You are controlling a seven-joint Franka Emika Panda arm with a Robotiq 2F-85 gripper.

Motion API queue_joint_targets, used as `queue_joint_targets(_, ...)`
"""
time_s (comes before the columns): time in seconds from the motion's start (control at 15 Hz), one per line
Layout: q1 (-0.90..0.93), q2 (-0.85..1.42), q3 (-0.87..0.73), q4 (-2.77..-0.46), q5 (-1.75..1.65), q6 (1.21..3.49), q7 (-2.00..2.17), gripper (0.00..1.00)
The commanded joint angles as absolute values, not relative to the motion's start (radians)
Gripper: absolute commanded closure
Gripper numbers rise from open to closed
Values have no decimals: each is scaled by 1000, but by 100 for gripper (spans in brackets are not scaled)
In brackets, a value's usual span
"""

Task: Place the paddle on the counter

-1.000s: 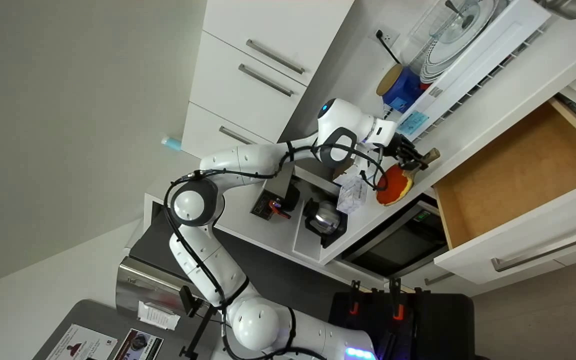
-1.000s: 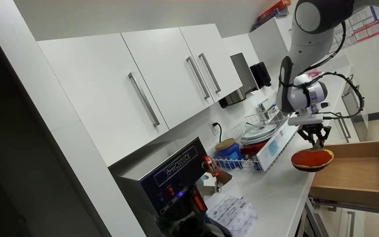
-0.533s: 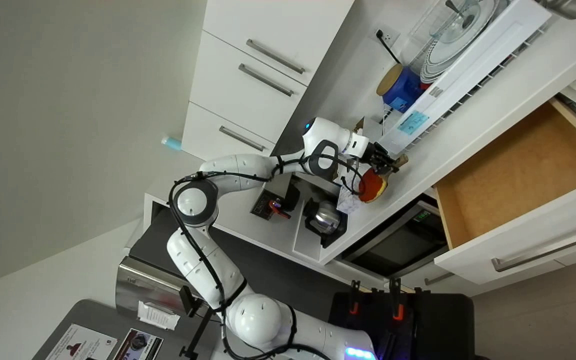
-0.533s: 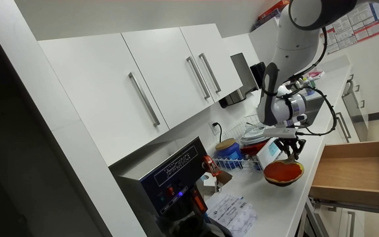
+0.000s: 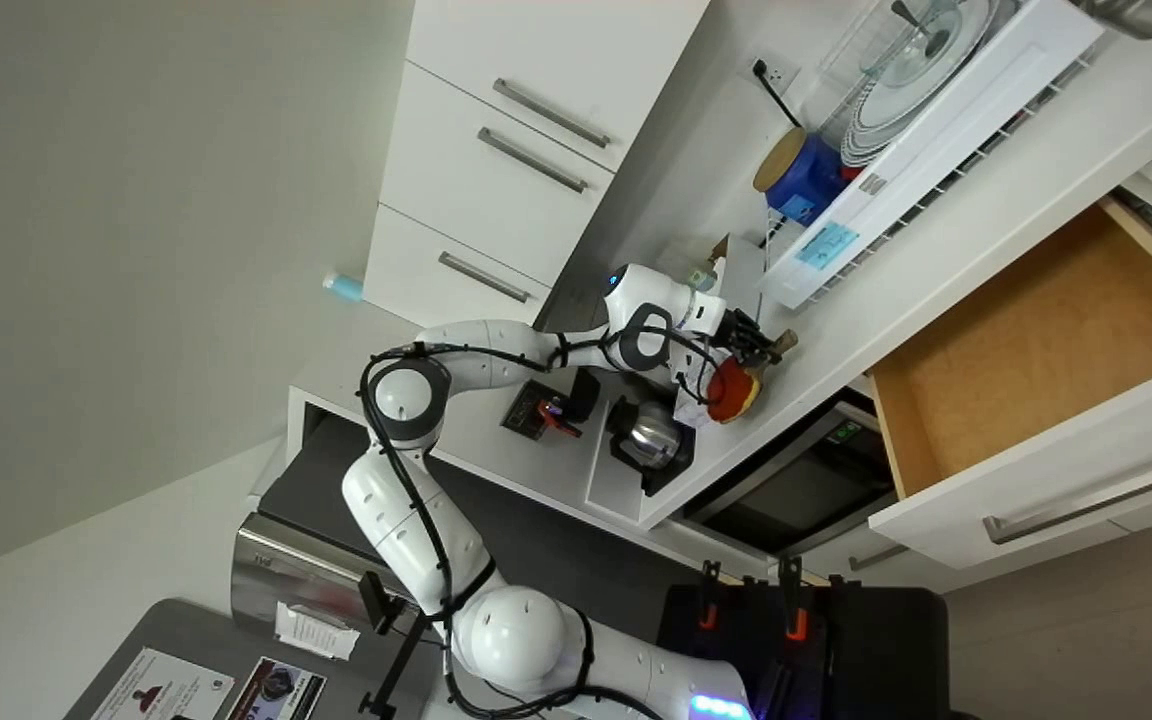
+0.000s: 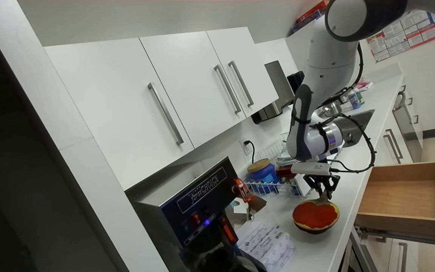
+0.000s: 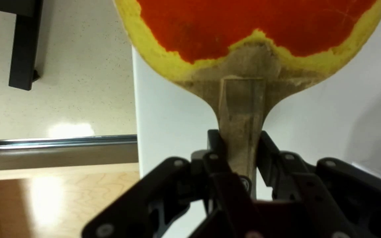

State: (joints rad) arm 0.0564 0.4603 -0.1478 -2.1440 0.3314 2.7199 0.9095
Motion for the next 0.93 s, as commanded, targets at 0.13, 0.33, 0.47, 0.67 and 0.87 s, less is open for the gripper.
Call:
queue_joint_targets(0.13,40,532,-113,-2134,333,2812,885,93)
queue_joint_targets(0.33,30,571,-93,-2128,344,2870,855,93)
queue_joint_targets(0.47,15,587,-69,-2124,361,2909,840,93)
queue_joint_targets(0.67,-2,595,-43,-2111,382,2937,828,93)
queue_joint_targets(0.87,-7,608,-36,-2095,389,2945,836,63)
